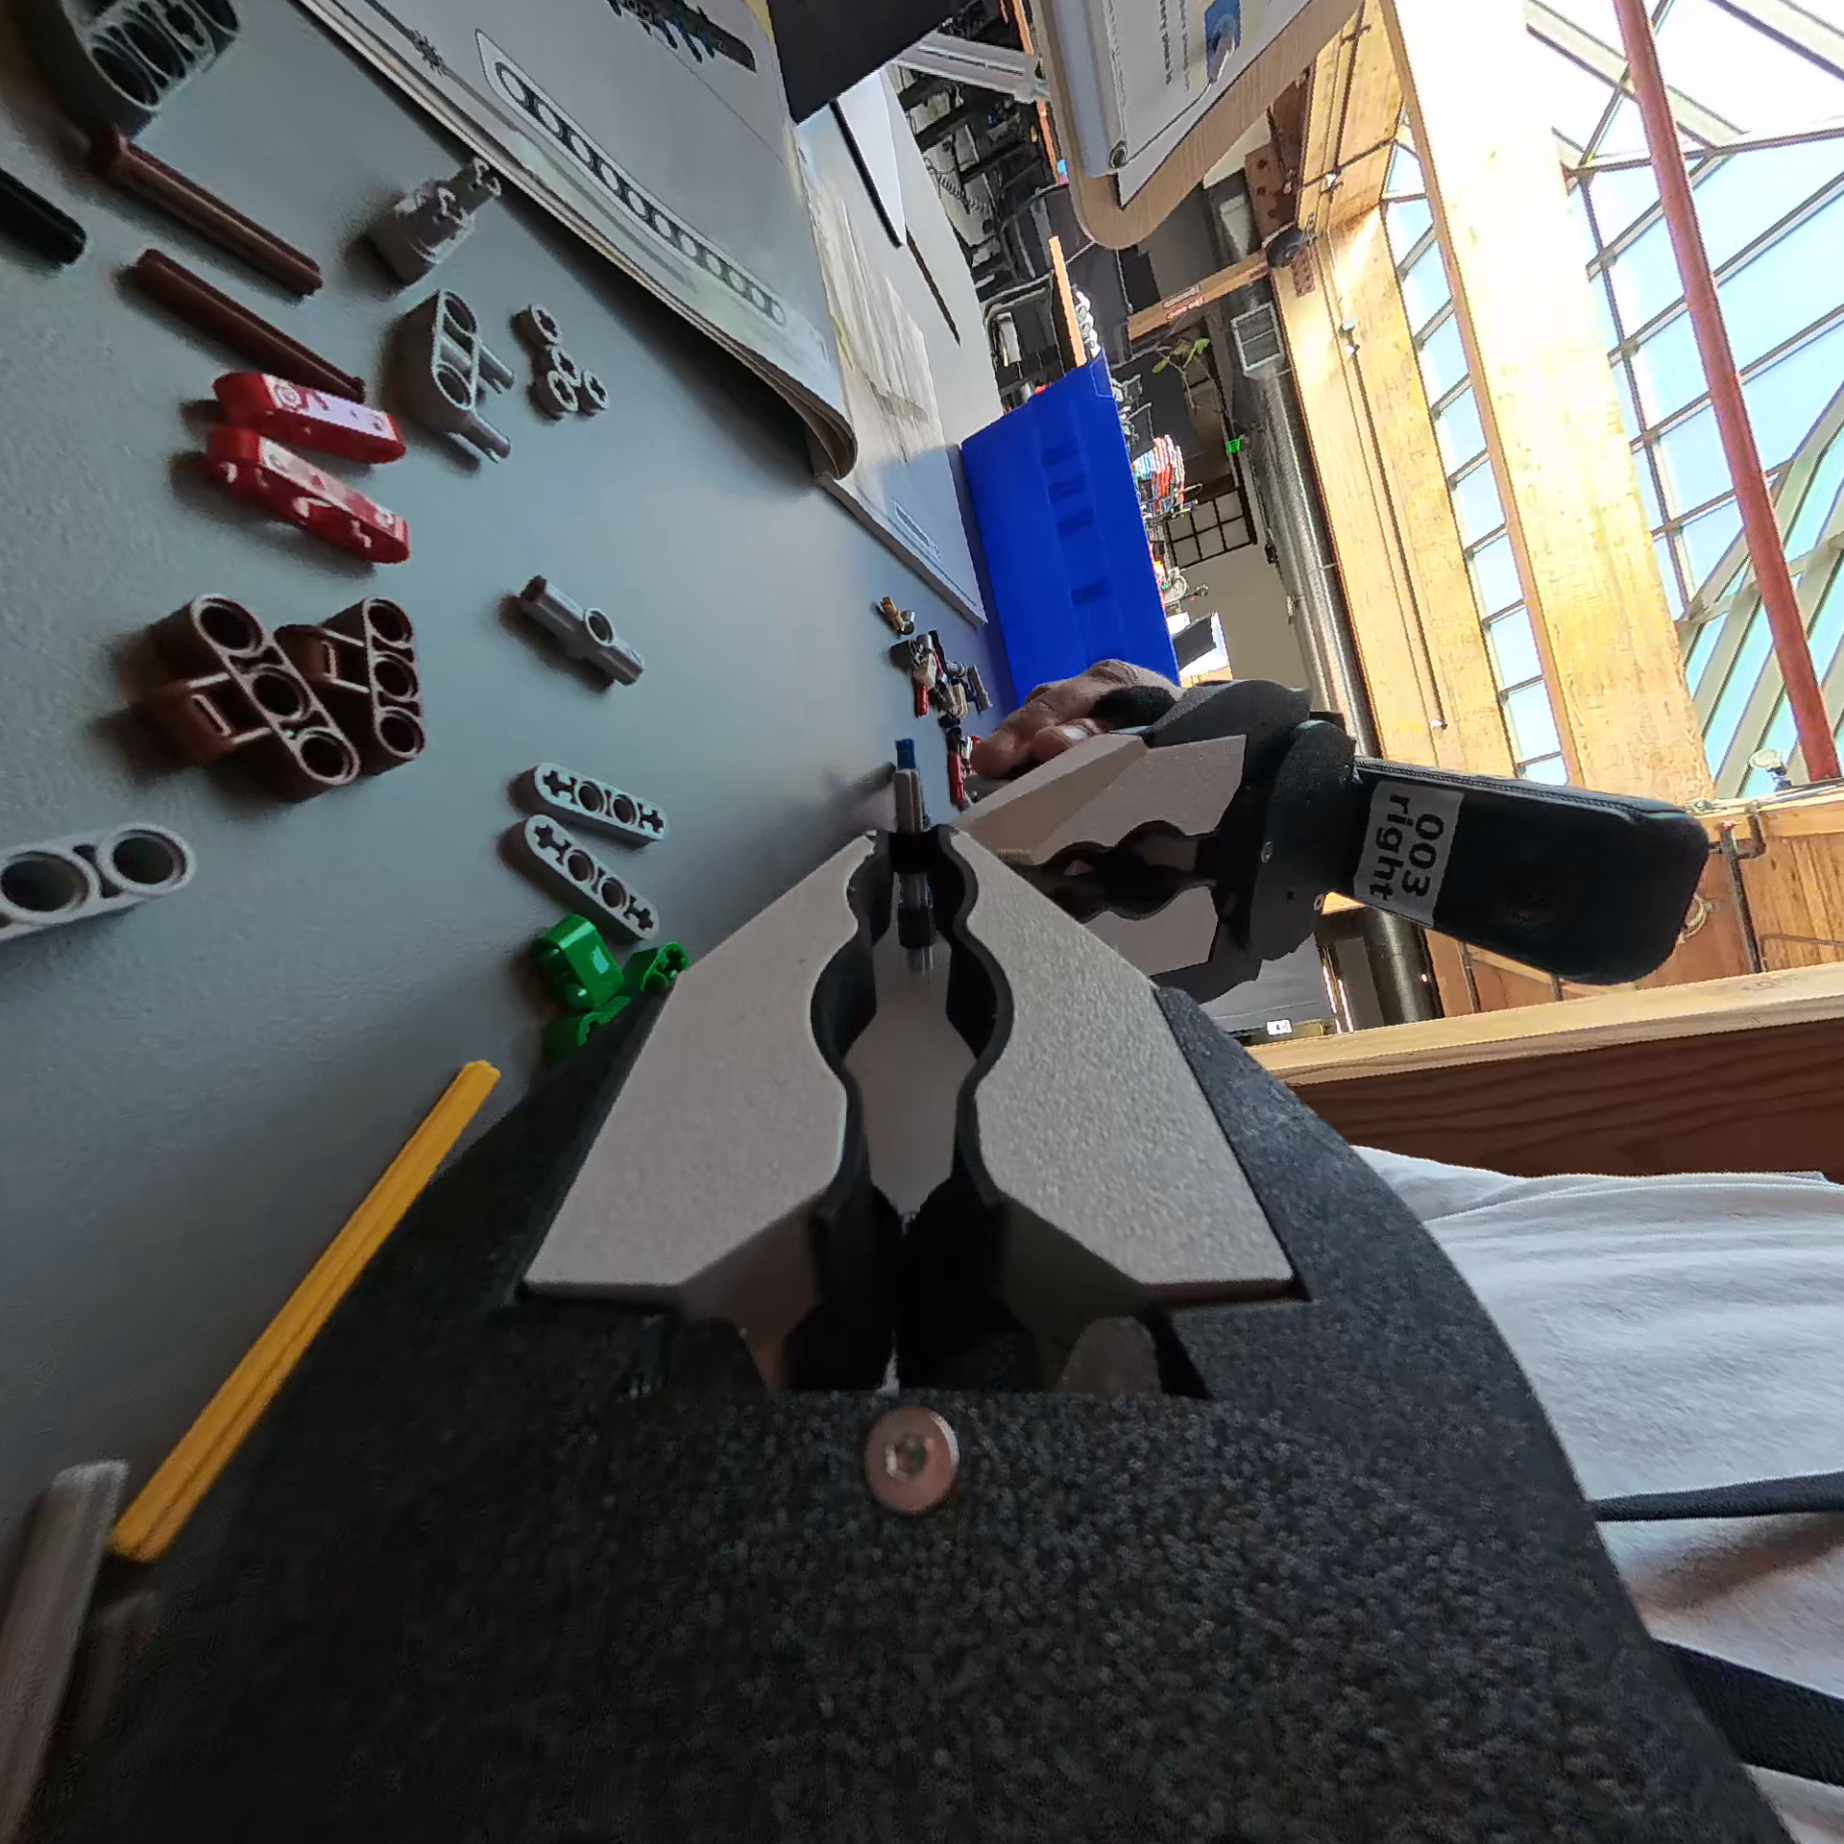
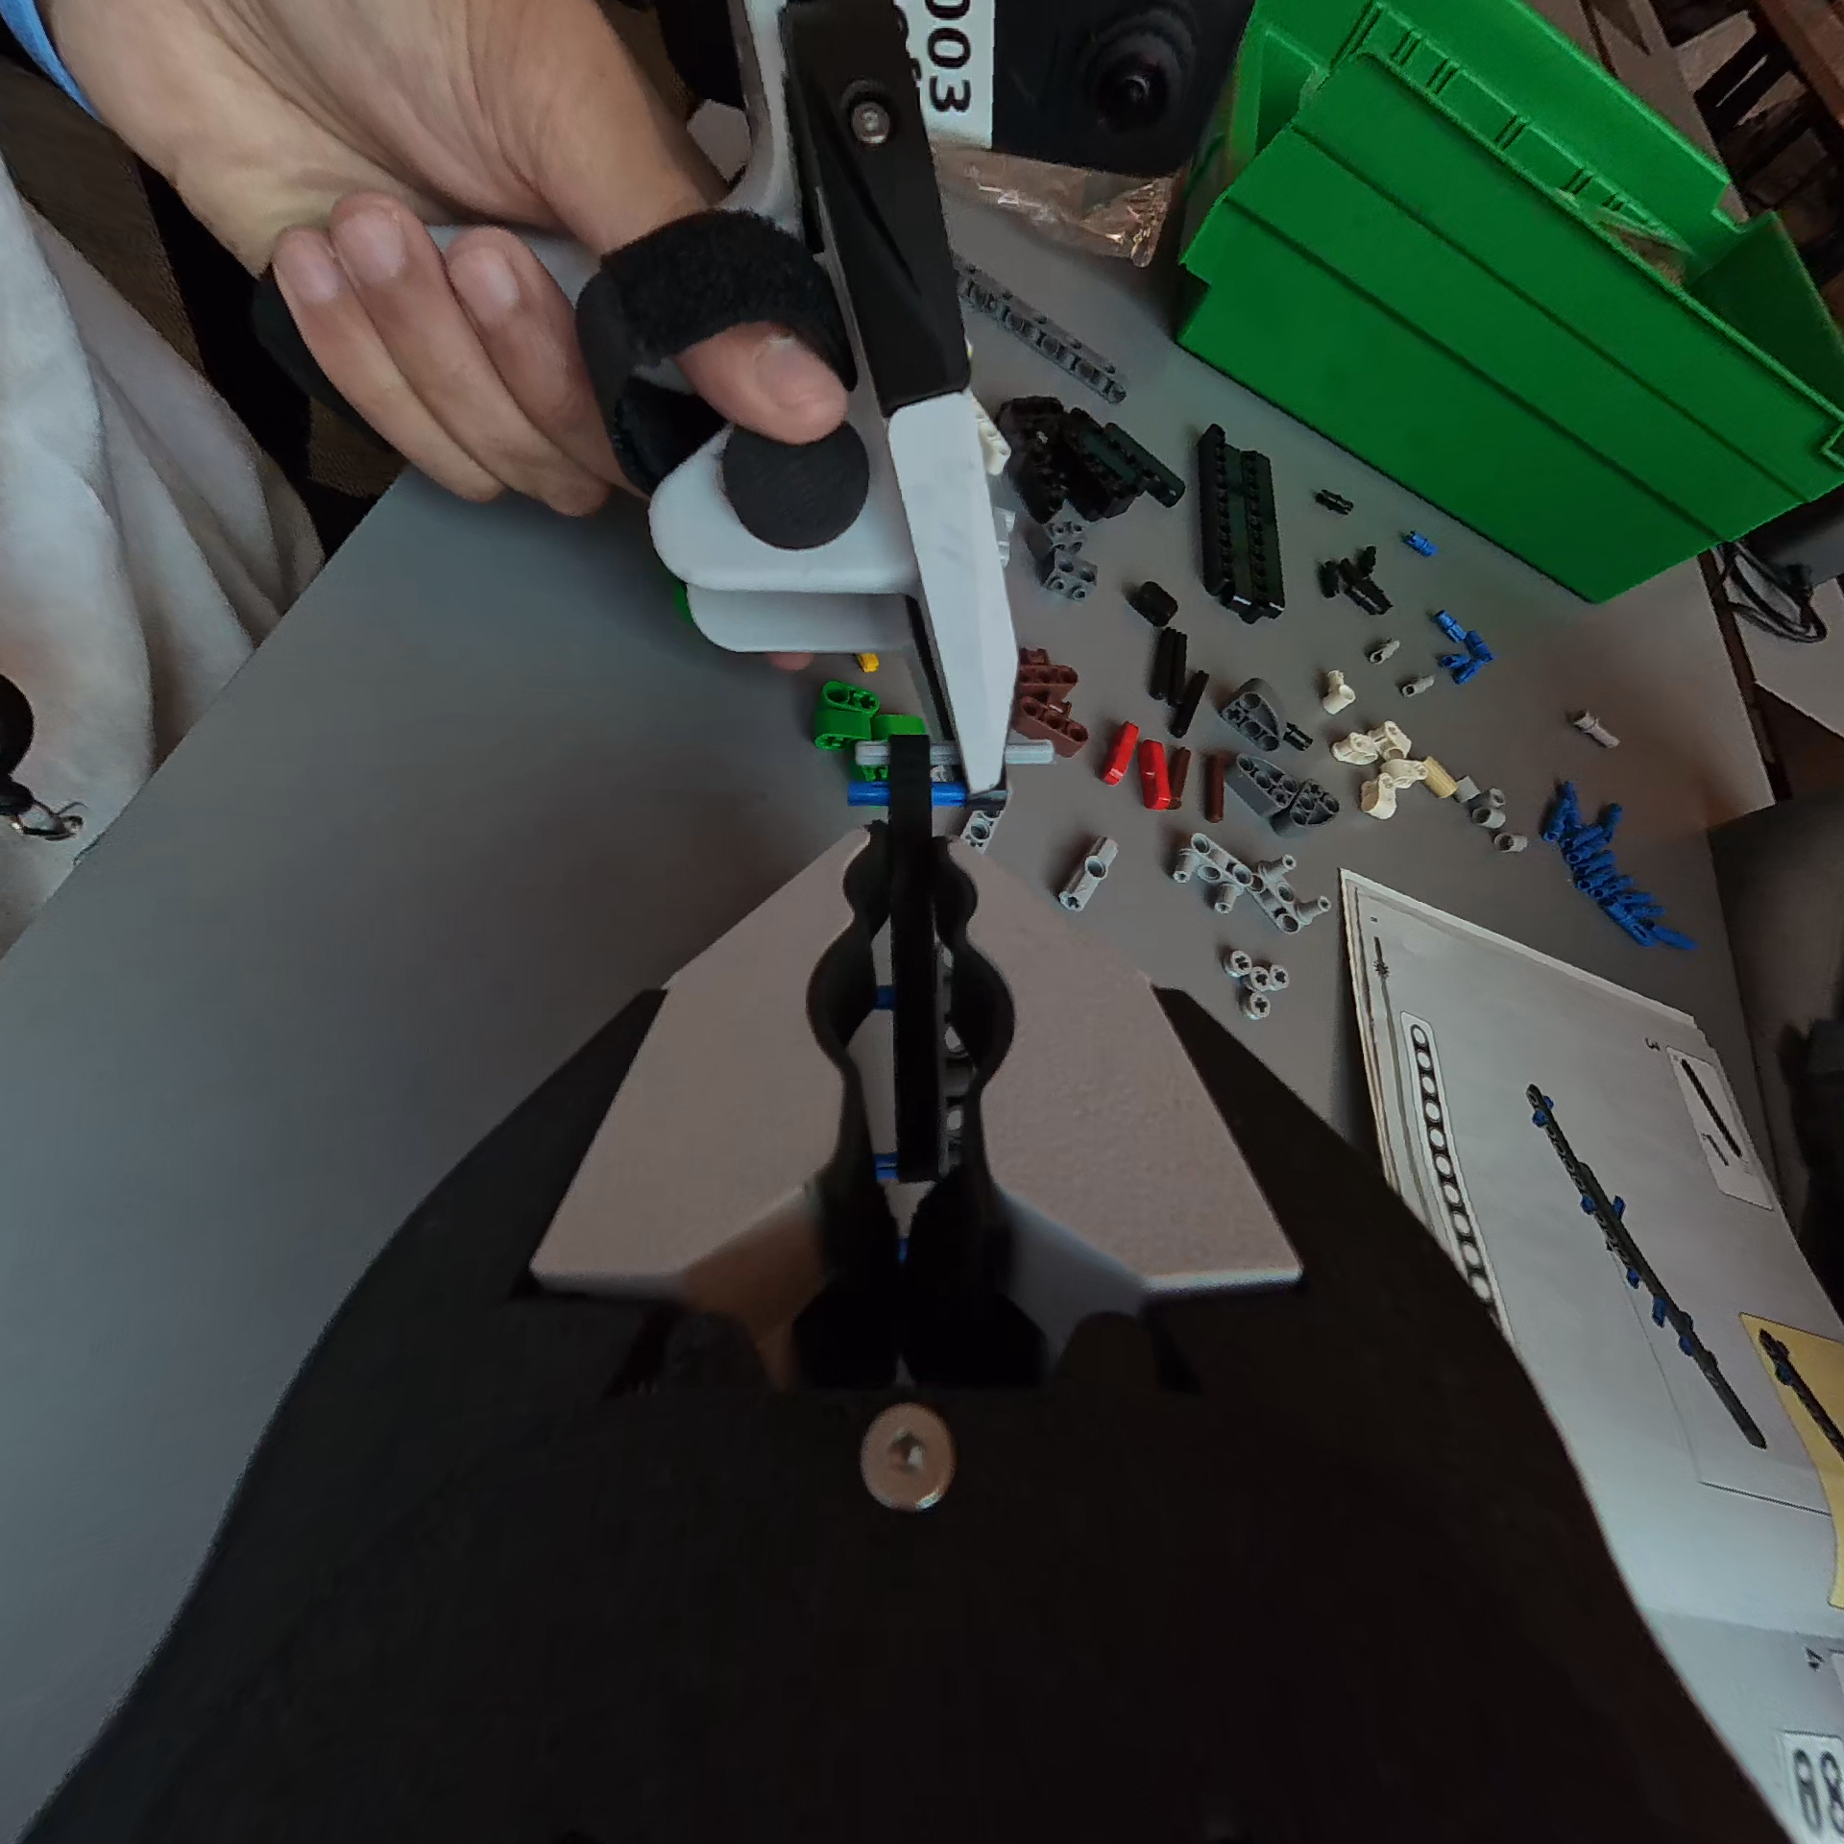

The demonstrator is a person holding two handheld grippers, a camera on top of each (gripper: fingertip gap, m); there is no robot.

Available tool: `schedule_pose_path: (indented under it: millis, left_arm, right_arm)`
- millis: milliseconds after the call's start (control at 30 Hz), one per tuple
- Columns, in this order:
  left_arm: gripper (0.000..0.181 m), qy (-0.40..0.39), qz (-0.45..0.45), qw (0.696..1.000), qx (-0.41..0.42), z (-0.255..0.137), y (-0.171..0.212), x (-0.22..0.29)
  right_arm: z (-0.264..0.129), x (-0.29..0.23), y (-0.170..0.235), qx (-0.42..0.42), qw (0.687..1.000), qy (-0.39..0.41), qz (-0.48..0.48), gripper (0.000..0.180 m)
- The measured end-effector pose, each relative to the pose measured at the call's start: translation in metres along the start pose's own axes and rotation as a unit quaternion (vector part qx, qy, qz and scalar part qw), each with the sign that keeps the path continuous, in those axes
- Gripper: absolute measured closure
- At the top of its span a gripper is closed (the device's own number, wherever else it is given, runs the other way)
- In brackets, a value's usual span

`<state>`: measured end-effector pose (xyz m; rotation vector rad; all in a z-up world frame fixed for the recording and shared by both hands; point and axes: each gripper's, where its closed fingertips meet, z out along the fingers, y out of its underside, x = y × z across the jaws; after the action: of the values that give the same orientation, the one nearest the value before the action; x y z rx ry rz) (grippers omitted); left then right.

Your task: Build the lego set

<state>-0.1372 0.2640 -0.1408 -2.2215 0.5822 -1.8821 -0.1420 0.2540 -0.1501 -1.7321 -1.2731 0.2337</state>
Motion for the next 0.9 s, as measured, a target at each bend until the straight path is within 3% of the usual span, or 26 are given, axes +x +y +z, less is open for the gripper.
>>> schedule_pose_path:
  millis: [400,733,900]
  left_arm:
    - [0.174,-0.013,-0.021,0.999,-0.027,-0.001,0.002,-0.006]
    - [0.175,-0.022,0.004,0.998,-0.054,-0.004,-0.003,-0.003]
    - [0.175,-0.032,0.012,0.995,-0.089,0.0,0.006,-0.007]
  right_arm:
    - [0.004,-0.001,0.003,-0.006,1.0,-0.003,0.003,0.173]
    - [0.002,0.013,0.001,0.001,0.995,0.089,-0.033,0.17]
    - [0.006,0.006,0.005,-0.01,0.998,0.056,-0.008,0.159]
